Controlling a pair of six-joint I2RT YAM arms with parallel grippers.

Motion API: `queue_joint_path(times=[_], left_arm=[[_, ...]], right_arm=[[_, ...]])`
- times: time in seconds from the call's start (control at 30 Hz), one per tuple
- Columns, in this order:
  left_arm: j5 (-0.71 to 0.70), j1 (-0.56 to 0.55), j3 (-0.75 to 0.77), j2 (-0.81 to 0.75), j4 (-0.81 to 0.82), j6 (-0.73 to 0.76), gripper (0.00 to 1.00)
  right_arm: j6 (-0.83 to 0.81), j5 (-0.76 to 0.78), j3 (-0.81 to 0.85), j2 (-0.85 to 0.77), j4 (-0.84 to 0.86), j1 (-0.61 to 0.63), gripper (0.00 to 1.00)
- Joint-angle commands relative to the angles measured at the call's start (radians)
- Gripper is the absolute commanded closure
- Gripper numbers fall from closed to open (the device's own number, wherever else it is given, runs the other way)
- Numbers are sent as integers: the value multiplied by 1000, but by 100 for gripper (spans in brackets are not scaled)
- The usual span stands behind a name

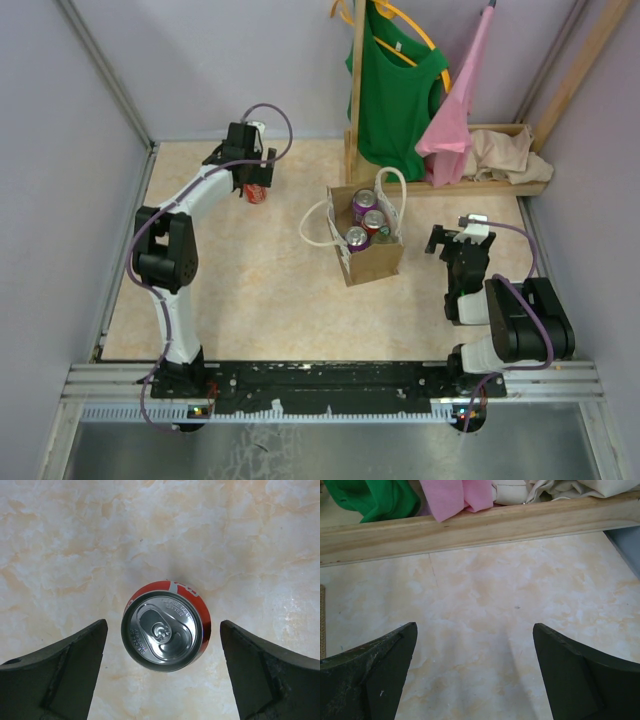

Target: Take the beverage out of the canvas bag

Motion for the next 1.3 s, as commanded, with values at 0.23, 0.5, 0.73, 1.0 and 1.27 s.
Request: queue_joint_path(times=[0.23, 0.5, 0.73, 1.0, 1.27], left_arm=[[-12, 4, 24, -83, -2, 7, 0], [31, -11, 3, -238, 16, 21, 0], [113, -81, 9, -320, 17, 70, 0], [307, -280, 79, -252, 22, 171, 5], [558, -343, 165, -105, 44, 116, 37]], right_arm=[[9, 0, 21, 1, 43, -2, 1], [8, 0, 21, 0, 43, -2, 1], [8, -1, 20, 1, 44, -2, 1], [8, 1, 20, 1, 44, -2, 1], [9, 1, 21, 1, 44, -2, 1]])
